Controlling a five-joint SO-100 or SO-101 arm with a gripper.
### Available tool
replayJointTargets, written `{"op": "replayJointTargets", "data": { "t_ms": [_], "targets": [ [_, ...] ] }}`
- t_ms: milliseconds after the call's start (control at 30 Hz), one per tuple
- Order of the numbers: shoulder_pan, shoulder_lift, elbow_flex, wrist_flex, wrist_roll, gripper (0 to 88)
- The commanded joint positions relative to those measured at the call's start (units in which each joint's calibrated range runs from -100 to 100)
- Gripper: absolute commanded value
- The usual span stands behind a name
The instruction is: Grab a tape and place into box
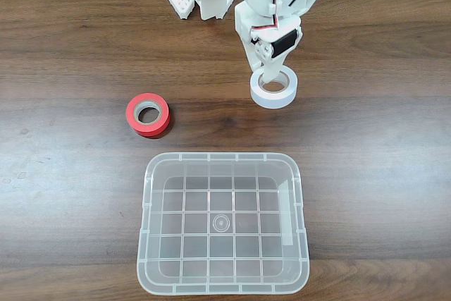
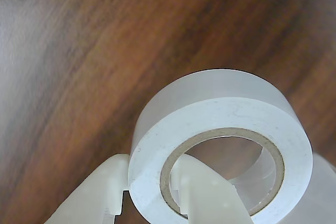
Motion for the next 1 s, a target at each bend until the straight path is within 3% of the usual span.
{"op": "replayJointTargets", "data": {
  "t_ms": [0, 267, 500, 967],
  "targets": [
    [4.83, -10.08, -12.66, 5.33, 0.51, 3.9],
    [15.59, -7.34, -30.09, 5.16, 3.35, 4.2],
    [22.03, 9.39, -48.75, 5.07, 3.25, 3.9],
    [22.68, 46.00, -82.13, 4.81, 2.77, 3.9]
  ]
}}
